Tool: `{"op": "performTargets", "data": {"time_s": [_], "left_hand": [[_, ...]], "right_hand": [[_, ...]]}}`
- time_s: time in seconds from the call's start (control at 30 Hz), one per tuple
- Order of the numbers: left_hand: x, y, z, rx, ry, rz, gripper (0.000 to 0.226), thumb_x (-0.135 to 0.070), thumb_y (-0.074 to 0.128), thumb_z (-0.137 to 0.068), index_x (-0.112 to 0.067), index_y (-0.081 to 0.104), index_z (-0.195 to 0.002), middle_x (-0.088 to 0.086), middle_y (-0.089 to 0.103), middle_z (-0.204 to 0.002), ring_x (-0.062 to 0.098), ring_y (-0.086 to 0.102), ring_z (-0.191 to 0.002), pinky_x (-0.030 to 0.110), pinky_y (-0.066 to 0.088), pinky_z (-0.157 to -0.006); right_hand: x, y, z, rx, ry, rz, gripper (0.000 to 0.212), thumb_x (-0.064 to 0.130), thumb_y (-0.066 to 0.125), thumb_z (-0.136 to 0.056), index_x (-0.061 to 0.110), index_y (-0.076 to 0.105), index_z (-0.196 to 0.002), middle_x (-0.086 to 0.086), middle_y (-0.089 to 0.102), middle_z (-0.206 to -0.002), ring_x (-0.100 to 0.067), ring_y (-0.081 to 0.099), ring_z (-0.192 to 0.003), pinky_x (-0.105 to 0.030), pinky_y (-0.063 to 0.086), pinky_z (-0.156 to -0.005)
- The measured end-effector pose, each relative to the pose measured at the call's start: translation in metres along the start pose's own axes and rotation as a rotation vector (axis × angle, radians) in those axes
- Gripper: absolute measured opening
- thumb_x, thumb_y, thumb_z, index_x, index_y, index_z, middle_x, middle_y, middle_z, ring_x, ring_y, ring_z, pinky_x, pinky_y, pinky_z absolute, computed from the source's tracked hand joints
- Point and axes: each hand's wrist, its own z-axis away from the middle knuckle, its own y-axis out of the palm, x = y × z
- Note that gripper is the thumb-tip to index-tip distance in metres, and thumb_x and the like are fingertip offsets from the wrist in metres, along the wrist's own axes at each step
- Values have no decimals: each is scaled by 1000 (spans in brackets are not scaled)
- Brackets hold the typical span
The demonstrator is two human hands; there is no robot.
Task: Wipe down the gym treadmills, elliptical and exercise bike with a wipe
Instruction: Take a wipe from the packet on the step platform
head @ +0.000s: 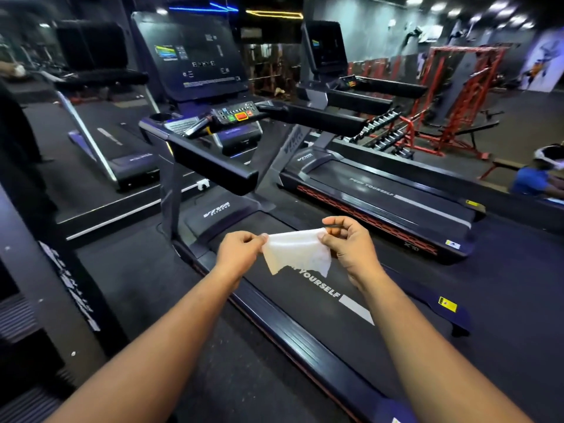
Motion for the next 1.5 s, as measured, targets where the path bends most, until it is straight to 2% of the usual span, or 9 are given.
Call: {"op": "performTargets", "data": {"time_s": [0.17,0.23,0.4,0.57,0.77,1.03,1.17,1.33,1.5], "left_hand": [[-6,-9,-2,-12,-68,60,33,-31,59,-94,-13,71,-70,13,71,-75,17,55,-66,32,43,-66],[-16,-14,-1,73,-145,209,27,-25,54,-96,-17,66,-73,2,64,-69,18,55,-70,32,39,-66],[-26,-32,-8,339,-165,215,36,-56,66,-93,-24,65,-76,-5,69,-75,13,57,-69,34,39,-71],[-25,-48,-24,159,-5,133,32,-32,79,-89,-14,61,-69,1,61,-67,12,46,-56,19,38,-51],[-21,-74,-42,34,86,-46,21,-32,72,-93,-20,77,-77,-2,73,-73,12,60,-72,37,54,-74],[-36,-92,-37,187,175,267,11,-21,67,-100,-14,69,-107,1,70,-77,12,59,-71,20,48,-66],[-33,-105,-47,206,381,-29,53,-22,68,-98,-38,48,-144,-2,73,-80,5,61,-74,28,50,-76],[-39,-115,-55,86,532,-481,17,-33,67,-98,-40,76,-110,-23,73,-105,6,65,-107,46,49,-101],[-42,-124,-60,214,543,-481,22,-27,76,-90,-48,71,-84,-25,72,-88,-1,65,-85,41,54,-92]], "right_hand": [[3,5,-10,18,-71,90,27,-4,78,-83,16,73,-101,-3,68,-85,-12,63,-77,-26,54,-70],[6,10,-15,18,-101,148,26,0,79,-84,19,74,-100,-1,68,-84,-11,62,-76,-27,54,-70],[17,29,-22,46,-173,270,23,8,80,-85,25,77,-100,3,70,-83,-10,61,-74,-29,55,-72],[33,36,-26,2,-192,241,23,4,78,-86,23,76,-98,4,67,-78,-11,58,-69,-32,53,-67],[44,47,-25,-5,-210,289,19,6,79,-86,20,76,-98,0,66,-78,-17,59,-71,-49,58,-73],[56,56,-21,-51,-224,332,12,12,76,-90,22,77,-97,7,70,-79,-13,63,-74,-45,60,-69],[56,55,-26,-90,-308,554,7,24,77,-89,30,80,-89,12,73,-84,-7,66,-77,-34,56,-75],[64,57,-25,-94,-437,815,5,31,74,-91,28,77,-87,9,64,-87,-10,60,-83,-37,52,-76],[72,58,-21,-78,-440,852,10,32,70,-95,25,72,-87,7,65,-92,-14,60,-88,-32,48,-75]]}}
